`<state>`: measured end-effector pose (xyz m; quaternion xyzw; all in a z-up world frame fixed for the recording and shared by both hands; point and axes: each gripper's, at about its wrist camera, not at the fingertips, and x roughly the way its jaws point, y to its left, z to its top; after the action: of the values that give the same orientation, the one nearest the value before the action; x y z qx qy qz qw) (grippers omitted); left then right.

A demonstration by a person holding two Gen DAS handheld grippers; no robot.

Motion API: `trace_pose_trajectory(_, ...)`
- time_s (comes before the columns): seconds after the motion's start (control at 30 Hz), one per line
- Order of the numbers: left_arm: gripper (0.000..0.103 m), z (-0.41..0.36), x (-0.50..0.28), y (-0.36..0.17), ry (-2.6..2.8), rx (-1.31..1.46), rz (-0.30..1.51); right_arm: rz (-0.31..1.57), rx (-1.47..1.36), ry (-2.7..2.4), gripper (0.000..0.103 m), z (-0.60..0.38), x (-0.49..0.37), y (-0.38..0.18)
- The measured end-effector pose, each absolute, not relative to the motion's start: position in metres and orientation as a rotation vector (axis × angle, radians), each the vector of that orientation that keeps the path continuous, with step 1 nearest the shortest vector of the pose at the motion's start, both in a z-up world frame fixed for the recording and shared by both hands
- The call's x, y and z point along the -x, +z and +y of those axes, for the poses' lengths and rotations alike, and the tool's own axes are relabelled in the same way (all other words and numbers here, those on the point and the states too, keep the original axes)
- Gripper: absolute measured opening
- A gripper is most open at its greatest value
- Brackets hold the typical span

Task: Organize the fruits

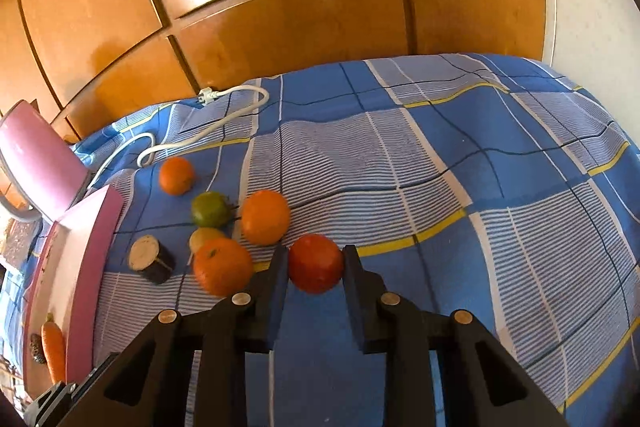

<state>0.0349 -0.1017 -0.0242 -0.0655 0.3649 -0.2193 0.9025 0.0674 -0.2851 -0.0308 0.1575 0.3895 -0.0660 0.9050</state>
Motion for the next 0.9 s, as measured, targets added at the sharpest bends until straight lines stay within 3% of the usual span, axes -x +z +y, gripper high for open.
trace_pose_trajectory(0.07, 0.004, -0.101, -0.033, -0.026, -0.455, 0.133, 0.765, 0.804, -0.330, -0.136, 0.026, -0.285, -0.065, -0.030)
trace_pose_trajectory(0.1, 0.010, -0.101, -0.032, -0.026, -0.460, 0.133, 0.772, 0.804, -0.334, -0.135, 0.027, -0.286, -0.064, -0.030)
trace_pose_trajectory(0.2, 0.055, -0.102, -0.029, -0.029, -0.454, 0.135, 0.782, 0.804, -0.346, -0.131, 0.026, -0.287, -0.064, -0.030)
trace_pose_trajectory(0.23, 0.060, -0.103, -0.028, -0.028, -0.449, 0.133, 0.773, 0.803, -0.349, -0.130, 0.026, -0.287, -0.064, -0.030)
trace_pose_trajectory(0.43, 0.058, -0.120, -0.041, -0.043, -0.408, 0.050, 0.823, 0.801, -0.371, -0.114, 0.026, -0.290, -0.064, -0.031)
trace_pose_trajectory(0.47, 0.054, -0.121, -0.045, -0.047, -0.394, 0.046, 0.839, 0.799, -0.373, -0.110, 0.026, -0.290, -0.064, -0.030)
trace_pose_trajectory(0.53, 0.033, -0.119, -0.048, -0.046, -0.390, 0.065, 0.831, 0.795, -0.367, -0.103, 0.026, -0.289, -0.065, -0.030)
trace_pose_trajectory(0.9, 0.032, -0.098, -0.029, -0.014, -0.342, 0.100, 0.694, 0.750, -0.324, -0.020, 0.026, -0.270, -0.062, -0.020)
